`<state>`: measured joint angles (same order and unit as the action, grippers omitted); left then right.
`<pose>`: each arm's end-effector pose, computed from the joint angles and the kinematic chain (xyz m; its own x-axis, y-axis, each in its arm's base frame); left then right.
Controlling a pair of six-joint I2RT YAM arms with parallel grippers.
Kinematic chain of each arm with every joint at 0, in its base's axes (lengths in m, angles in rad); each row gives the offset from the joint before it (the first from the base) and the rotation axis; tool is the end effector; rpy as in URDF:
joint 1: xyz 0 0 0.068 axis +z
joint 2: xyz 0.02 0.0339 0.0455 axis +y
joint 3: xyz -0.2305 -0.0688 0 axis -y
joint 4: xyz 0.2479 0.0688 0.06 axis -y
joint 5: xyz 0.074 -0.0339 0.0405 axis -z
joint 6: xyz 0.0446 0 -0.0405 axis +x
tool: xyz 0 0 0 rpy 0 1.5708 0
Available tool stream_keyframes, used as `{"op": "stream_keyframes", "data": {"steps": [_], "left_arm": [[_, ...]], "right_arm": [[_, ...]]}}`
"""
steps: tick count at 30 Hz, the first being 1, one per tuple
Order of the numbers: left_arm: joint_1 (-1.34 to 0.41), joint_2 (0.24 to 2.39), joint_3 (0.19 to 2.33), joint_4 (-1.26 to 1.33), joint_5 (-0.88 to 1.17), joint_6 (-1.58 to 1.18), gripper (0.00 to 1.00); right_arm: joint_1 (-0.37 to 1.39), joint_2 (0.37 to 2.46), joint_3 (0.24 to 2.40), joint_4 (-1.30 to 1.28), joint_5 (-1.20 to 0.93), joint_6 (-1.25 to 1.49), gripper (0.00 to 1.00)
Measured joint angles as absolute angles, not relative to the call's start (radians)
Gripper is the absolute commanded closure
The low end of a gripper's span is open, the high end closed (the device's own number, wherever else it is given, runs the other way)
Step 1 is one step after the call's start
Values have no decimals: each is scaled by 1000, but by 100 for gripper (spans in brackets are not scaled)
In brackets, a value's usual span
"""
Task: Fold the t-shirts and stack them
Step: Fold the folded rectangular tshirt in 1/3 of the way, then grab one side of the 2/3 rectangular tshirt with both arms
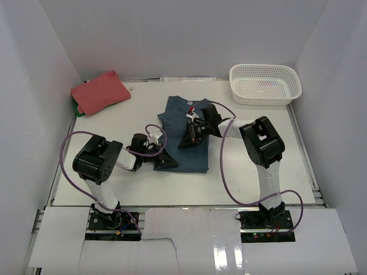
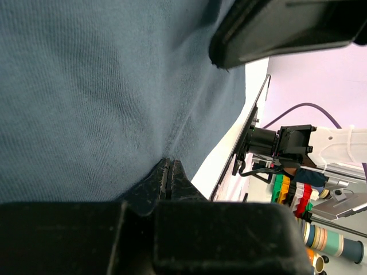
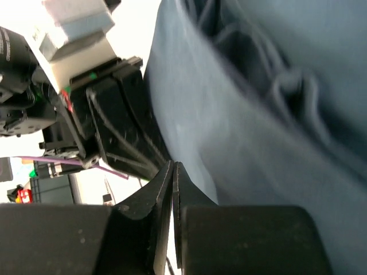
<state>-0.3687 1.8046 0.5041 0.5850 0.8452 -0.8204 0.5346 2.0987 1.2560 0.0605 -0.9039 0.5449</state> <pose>0.2451 -0.1305 0.0469 -0.9774 -0.1427 -0.1557 0.0747 0.4563 -0.8867 0.3418 0.2431 0.0959 -0.9306 -0.1784 -0.3196 -0.3653 0.3984 0.8413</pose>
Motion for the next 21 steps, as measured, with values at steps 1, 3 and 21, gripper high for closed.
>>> {"op": "stream_keyframes", "data": {"steps": [1,3,21], "left_arm": [[-369,1805,504,585,845,-821,100],[-369,1805,504,585,845,-821,100],[-371,1800,503,582,846,-820,100]], "right_arm": [[538,2111,1270,65,-904,545,92],[539,2134,1296,75,-899,545,92],[541,2352,1627,51,-785,488,92]]}}
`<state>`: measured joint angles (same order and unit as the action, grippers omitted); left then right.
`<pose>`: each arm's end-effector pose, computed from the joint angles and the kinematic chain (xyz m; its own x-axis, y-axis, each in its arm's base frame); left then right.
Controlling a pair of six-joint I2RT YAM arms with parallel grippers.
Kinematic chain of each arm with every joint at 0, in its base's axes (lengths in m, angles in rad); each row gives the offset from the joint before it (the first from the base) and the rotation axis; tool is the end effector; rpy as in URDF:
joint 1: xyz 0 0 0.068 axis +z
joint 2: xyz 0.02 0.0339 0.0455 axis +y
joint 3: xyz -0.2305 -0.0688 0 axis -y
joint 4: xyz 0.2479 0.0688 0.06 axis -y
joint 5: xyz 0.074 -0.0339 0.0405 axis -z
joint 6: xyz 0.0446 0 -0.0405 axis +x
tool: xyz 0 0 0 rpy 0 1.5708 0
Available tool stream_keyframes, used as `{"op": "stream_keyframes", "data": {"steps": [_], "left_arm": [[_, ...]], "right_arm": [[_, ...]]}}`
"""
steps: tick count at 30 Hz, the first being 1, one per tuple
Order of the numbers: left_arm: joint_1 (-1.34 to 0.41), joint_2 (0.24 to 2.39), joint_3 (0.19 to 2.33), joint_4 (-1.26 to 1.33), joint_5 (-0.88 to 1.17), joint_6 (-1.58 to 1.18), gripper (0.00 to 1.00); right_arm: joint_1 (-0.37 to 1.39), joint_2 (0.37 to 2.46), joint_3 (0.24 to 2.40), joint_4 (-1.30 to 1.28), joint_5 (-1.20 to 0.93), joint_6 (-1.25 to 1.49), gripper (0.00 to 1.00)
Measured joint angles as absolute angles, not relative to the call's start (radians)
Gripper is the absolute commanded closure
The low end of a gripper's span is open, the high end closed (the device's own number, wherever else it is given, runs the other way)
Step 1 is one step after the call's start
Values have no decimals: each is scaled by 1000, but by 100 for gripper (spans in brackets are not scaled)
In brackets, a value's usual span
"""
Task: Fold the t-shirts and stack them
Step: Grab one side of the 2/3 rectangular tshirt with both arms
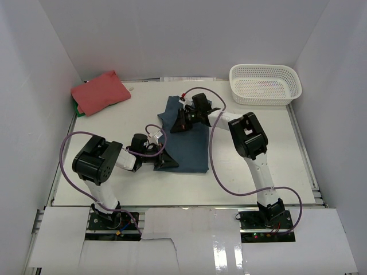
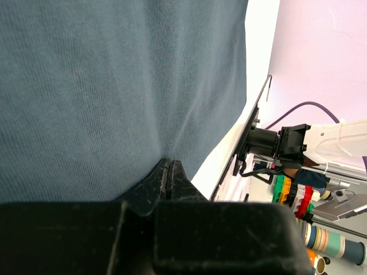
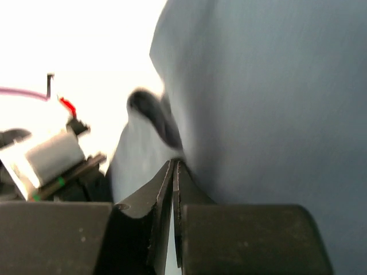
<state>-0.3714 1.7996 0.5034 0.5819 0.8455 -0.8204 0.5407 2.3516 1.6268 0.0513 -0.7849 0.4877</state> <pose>0.2446 -0.1311 0.0478 -0.9777 -0.1399 -0.1567 0.0770 0.4555 -0.8869 0.4040 0.2793 0.0920 -0.8650 -0.1327 -0.4839 -0.4895 0.4351 0.7557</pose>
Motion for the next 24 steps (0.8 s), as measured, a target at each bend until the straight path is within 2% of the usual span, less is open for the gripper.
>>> {"op": "stream_keyframes", "data": {"steps": [8,12,15,16,17,18,22,23,24], "left_arm": [[-376,1784,496,572,837,-821,100],[-379,1757,496,533,823,-822,99],[-389,1699,503,445,799,-817,86],[-392,1668,510,409,791,-816,82],[-395,1630,522,367,782,-813,78],[-397,1589,541,326,770,-810,66],[-402,1441,678,144,707,-777,46],[-403,1412,715,98,687,-765,43],[-403,1383,754,52,664,-754,38]], "right_arm": [[511,2437,1914,-52,-739,464,91],[501,2384,1938,-105,-730,439,87],[500,2260,1821,-140,-713,414,76],[500,2209,1768,-152,-709,406,68],[500,2150,1708,-163,-705,400,64],[500,2086,1637,-165,-701,387,60],[501,1848,1376,-178,-689,369,41],[501,1805,1325,-179,-687,369,32],[502,1761,1265,-175,-683,370,12]]}}
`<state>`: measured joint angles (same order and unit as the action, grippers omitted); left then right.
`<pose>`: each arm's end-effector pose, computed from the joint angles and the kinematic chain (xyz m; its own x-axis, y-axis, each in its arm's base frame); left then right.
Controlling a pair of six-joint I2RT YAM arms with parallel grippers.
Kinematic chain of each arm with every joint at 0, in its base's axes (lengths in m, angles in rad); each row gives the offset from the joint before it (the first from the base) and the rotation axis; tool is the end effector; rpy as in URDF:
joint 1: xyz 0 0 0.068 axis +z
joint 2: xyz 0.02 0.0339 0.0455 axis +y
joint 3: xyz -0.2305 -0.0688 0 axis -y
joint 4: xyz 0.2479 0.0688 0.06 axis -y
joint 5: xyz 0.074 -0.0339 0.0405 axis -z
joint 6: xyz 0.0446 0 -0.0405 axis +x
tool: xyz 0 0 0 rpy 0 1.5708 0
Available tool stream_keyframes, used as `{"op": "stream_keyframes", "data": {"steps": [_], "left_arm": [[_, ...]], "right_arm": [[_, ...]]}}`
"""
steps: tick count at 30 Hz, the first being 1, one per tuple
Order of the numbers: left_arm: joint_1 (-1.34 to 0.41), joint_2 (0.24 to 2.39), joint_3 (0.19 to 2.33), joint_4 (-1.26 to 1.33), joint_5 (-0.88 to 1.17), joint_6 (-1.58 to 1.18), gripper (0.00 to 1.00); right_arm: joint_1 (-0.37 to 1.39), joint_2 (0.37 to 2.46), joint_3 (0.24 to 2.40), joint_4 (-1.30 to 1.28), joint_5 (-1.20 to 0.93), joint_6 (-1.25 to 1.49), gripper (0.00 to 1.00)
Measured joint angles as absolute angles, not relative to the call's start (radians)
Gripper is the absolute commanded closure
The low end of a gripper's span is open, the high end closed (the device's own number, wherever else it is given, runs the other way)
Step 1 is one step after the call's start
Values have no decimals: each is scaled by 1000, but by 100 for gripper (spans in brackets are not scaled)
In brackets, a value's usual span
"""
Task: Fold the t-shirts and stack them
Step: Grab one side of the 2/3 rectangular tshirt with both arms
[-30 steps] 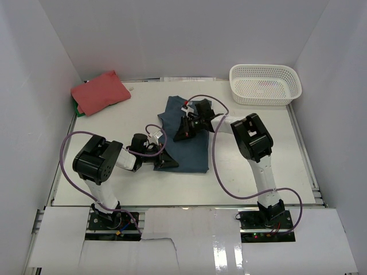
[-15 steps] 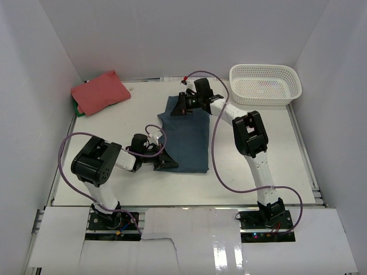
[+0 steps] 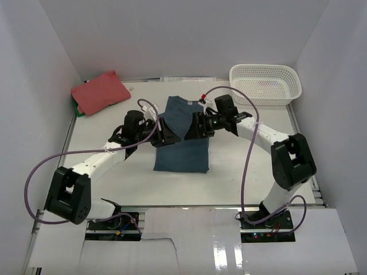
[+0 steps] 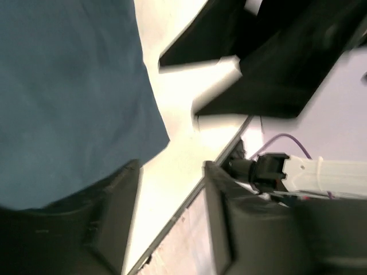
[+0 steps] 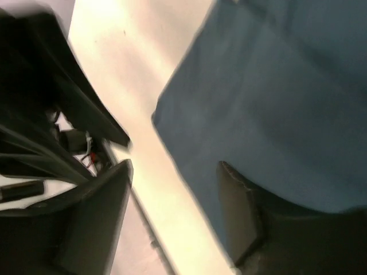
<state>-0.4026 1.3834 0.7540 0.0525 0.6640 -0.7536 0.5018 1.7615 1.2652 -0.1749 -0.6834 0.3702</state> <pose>0.2691 -0.1445 0.1830 -0.9023 -0.2015 -0.3812 0.2282 0.5270 -0.8186 0.3330 0.2148 0.2070 -0.8001 -0.1190 -0.5879 -0.5546 0.5203 0.6494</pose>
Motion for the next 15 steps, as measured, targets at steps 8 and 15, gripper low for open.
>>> {"op": "stream_keyframes", "data": {"steps": [8,15], "left_arm": [[-388,1293,840,-249,458,-686,21],[-297,1289,723,-359,430,-685,18]], "right_arm": [[505,1519,883,-215,-643,413,6],[505,1377,781,-257,-585,452,0]]}}
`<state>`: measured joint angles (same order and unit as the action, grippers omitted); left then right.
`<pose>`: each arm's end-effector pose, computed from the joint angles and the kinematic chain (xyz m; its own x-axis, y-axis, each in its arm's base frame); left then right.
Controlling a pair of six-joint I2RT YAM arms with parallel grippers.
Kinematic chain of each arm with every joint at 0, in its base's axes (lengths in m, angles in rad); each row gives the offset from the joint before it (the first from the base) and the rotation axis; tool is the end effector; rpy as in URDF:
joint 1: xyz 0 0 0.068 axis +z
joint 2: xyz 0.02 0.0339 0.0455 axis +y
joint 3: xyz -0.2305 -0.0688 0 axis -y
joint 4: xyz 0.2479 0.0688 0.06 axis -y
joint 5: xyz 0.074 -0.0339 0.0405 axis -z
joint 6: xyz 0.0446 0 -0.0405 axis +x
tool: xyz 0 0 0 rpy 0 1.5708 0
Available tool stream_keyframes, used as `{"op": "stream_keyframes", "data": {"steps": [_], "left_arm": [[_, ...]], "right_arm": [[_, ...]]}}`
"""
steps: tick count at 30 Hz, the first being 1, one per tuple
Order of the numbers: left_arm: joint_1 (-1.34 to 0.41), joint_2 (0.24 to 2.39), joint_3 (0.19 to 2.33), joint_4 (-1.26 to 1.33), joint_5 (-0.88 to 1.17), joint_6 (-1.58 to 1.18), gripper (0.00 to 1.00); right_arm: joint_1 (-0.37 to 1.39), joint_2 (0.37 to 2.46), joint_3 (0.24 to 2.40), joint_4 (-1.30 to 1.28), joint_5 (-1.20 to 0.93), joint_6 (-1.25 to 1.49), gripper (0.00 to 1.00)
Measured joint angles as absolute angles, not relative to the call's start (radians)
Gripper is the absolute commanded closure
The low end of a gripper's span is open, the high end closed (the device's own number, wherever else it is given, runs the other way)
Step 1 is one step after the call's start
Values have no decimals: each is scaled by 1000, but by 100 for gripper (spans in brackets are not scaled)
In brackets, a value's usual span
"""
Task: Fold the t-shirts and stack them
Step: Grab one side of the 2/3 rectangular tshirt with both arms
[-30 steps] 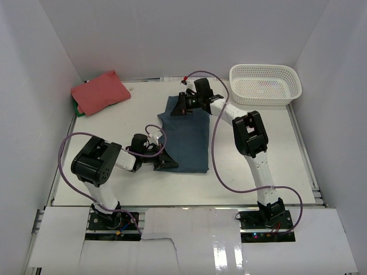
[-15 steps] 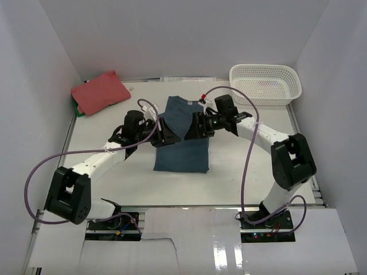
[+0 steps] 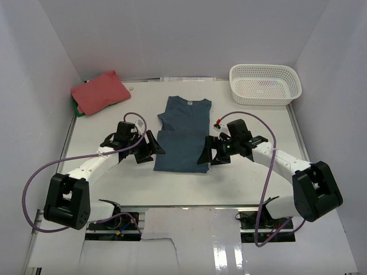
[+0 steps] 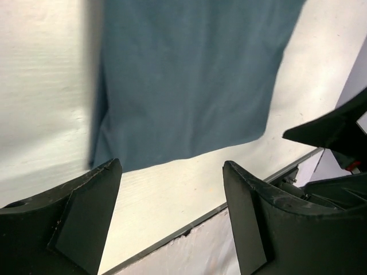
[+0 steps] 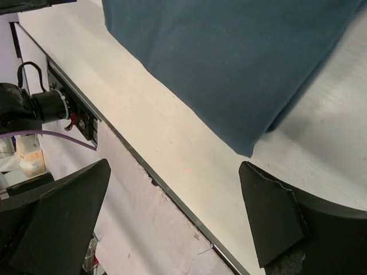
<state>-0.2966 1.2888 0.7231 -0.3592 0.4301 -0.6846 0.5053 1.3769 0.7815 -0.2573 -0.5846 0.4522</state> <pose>0.2492 -0.0956 0.1612 -0.9114 -0.3225 -0.2557 -0.0912 0.7641 -0.6386 0.2398 0.1608 0.1666 -0.9079 -0.0859 -0.4102 -0.3610 0.6576 0.6613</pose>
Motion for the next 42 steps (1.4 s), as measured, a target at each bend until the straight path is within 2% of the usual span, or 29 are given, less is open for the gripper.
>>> {"op": "stream_keyframes", "data": {"steps": [6,7,17,23,26,31,36,41,42], "left_arm": [[-270,1288,678,-364,435,-685,18],[-269,1288,671,-363,438,-685,18],[-262,1300,647,-354,456,-678,18],[-255,1300,647,-351,457,-677,18],[-250,1301,647,-350,457,-677,18],[-245,1302,643,-350,457,-676,18],[-238,1302,640,-351,457,-669,18],[-231,1306,629,-351,458,-662,18],[-231,1309,627,-350,459,-661,18]], "right_arm": [[505,1338,696,-259,-543,492,0],[505,1342,678,-257,-542,497,4],[506,1413,575,-91,-558,601,13],[512,1443,551,38,-545,667,23],[517,1465,548,84,-533,689,32],[531,1509,548,147,-509,720,52],[539,1545,550,189,-501,737,57],[545,1557,550,200,-489,737,68],[545,1558,550,200,-485,735,74]]}}
